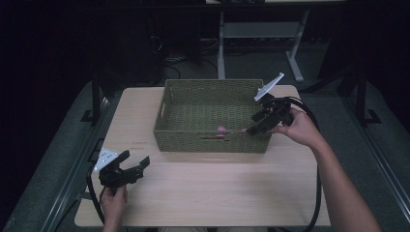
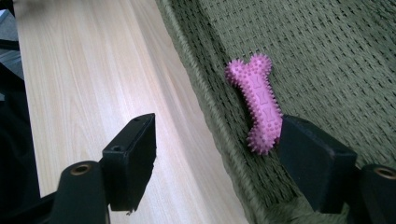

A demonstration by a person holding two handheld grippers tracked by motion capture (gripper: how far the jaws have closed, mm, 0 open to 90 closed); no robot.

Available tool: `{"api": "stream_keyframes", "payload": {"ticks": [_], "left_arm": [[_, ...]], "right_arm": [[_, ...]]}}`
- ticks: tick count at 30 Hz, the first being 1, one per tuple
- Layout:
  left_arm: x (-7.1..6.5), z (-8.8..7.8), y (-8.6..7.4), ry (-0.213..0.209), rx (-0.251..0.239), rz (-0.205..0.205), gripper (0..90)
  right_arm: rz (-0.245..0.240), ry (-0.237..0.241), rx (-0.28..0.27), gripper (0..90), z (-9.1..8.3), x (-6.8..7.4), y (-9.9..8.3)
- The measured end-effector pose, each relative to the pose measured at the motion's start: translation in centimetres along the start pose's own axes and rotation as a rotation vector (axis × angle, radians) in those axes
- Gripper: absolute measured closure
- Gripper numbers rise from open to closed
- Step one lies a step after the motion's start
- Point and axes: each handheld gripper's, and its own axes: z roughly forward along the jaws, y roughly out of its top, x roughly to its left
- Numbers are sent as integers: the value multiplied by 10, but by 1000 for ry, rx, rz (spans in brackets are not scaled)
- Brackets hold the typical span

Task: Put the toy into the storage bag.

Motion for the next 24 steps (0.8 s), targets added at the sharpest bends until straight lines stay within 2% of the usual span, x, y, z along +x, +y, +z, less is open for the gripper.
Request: {"api": "stream_keyframes", "payload": {"ticks": [14, 24], "left_arm": [[0, 0, 0, 2, 2, 2, 128], [-1, 0, 0, 0, 3, 3, 129]], "right_arm": [[11, -6, -23, 272, -4, 8, -22], [28, -11, -17, 266, -2, 13, -39]]}}
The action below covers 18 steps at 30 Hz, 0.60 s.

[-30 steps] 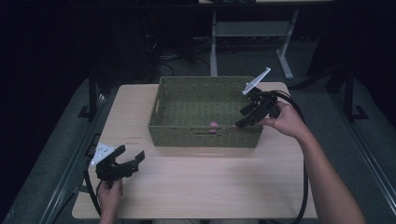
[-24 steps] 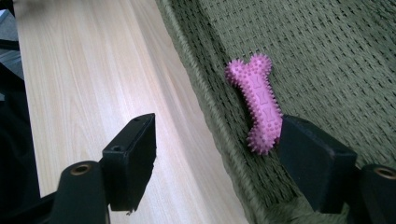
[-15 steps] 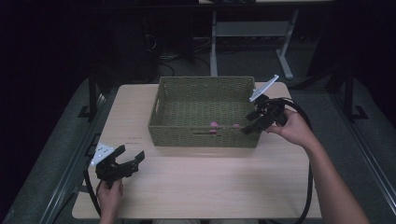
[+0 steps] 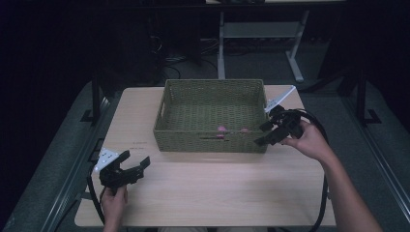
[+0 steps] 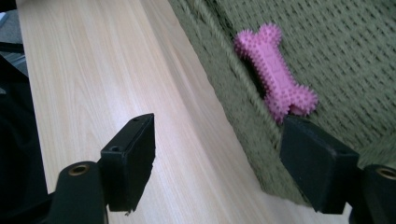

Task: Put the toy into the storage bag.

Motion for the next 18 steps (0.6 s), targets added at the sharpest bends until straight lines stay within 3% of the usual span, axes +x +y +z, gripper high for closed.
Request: {"api": "stream_keyframes", "payload": {"ticks": [18], "left_arm": [[0, 0, 0, 1, -3, -2, 128]], "right_arm": [[27, 6, -9, 253, 7, 4, -27]]}}
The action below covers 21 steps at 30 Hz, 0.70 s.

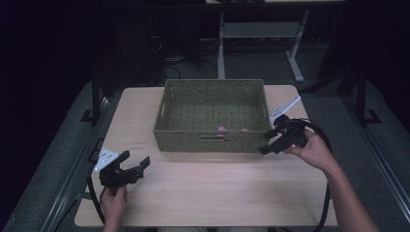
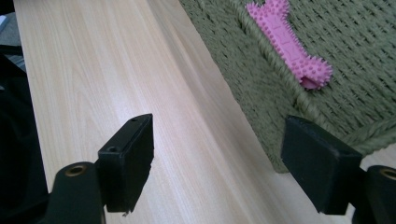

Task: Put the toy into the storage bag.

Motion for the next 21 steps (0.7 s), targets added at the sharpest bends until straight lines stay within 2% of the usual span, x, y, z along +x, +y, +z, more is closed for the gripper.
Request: {"api": "stream_keyframes", "payload": {"ticks": [21], "left_arm": [[-1, 0, 0, 0, 4, 7, 128]], "right_arm": [[53, -2, -11, 241, 8, 3, -39]]}}
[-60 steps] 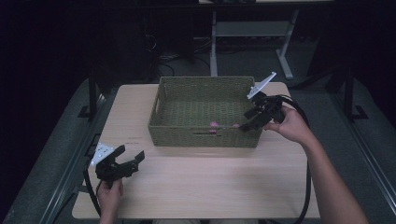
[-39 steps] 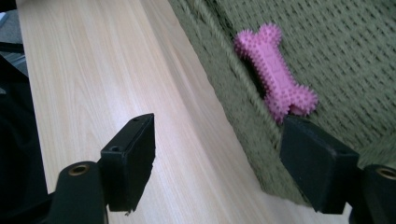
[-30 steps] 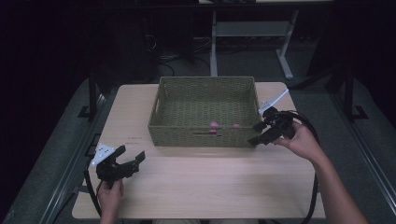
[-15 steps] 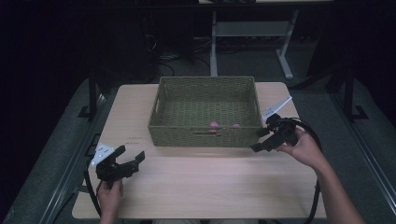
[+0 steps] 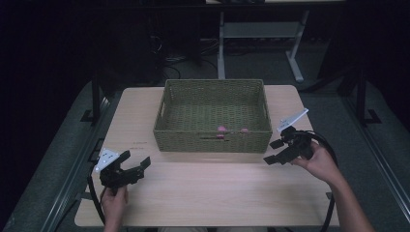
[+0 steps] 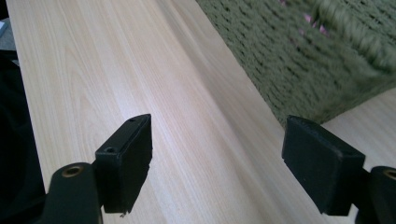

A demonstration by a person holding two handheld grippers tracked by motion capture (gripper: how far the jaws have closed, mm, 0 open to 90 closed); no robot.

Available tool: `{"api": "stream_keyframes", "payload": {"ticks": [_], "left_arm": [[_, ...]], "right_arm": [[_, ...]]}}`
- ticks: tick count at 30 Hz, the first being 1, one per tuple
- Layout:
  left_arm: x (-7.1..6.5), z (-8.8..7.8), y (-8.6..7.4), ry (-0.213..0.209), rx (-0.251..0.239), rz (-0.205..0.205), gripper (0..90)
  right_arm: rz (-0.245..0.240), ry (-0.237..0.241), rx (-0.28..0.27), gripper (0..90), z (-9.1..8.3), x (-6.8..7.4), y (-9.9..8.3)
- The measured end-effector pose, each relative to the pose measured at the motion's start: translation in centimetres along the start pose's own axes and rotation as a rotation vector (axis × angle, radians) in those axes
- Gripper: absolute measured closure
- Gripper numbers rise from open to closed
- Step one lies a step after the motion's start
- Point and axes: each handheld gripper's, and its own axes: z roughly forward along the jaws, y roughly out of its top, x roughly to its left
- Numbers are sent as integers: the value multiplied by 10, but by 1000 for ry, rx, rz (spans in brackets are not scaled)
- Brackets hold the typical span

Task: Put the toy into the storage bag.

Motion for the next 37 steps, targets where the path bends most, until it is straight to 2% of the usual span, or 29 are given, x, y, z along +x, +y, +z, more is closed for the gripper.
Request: {"api": "stream_keyframes", "payload": {"ticks": [25, 27, 32, 37], "left_arm": [[-2, 1, 0, -1, 5, 10, 128], [-2, 1, 0, -1, 6, 10, 129], [-2, 1, 0, -1, 6, 10, 128], [-3, 1, 0, -4, 4, 15, 128]], "right_arm": [[39, -26, -7, 227, 6, 11, -41], [35, -36, -20, 228, 6, 12, -44], [50, -39, -13, 222, 8, 15, -53], [57, -69, -43, 211, 6, 21, -61]]}}
